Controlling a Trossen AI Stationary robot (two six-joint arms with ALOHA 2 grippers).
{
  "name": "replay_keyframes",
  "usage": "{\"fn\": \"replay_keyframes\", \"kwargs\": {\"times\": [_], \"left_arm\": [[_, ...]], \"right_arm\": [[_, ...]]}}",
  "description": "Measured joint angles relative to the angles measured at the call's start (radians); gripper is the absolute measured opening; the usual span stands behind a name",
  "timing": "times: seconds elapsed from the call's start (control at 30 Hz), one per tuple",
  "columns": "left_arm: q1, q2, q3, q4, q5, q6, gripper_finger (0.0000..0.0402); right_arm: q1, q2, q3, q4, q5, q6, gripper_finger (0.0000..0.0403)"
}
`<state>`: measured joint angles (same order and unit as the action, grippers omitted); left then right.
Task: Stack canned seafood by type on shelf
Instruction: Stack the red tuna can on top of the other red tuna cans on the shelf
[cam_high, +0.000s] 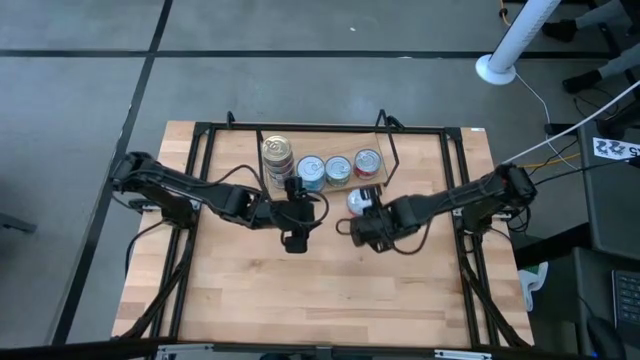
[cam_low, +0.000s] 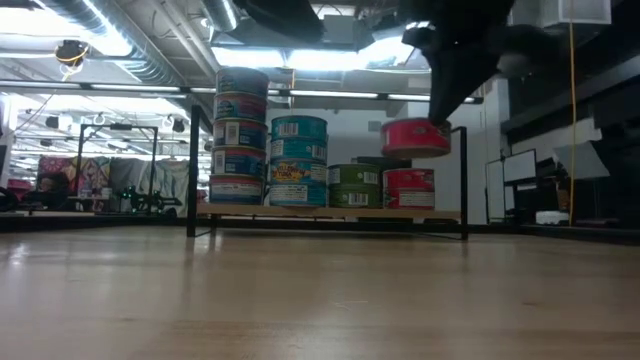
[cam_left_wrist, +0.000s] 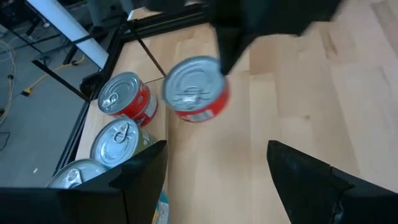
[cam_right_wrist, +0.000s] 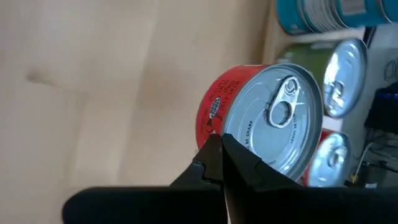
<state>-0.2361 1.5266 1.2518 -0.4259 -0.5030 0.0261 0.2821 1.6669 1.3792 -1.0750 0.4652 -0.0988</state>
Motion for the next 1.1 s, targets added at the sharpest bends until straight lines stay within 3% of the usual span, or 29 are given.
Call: {"fn": "replay_keyframes", "kwargs": {"times": [0.57, 1.1], "left_arm": [[-0.041, -0.199, 0.000, -0.099, -0.003, -0.007, 0.0272], [-0.040, -0.219, 0.000, -0.146, -0.003, 0.002, 0.0272]], "right_arm": [[-0.267, 0.000, 0.018, -0.023, -0.001, -0.246, 0.0000], [-0.454, 0.000, 0.018, -0.021, -0.012, -0.350, 0.0000]]}}
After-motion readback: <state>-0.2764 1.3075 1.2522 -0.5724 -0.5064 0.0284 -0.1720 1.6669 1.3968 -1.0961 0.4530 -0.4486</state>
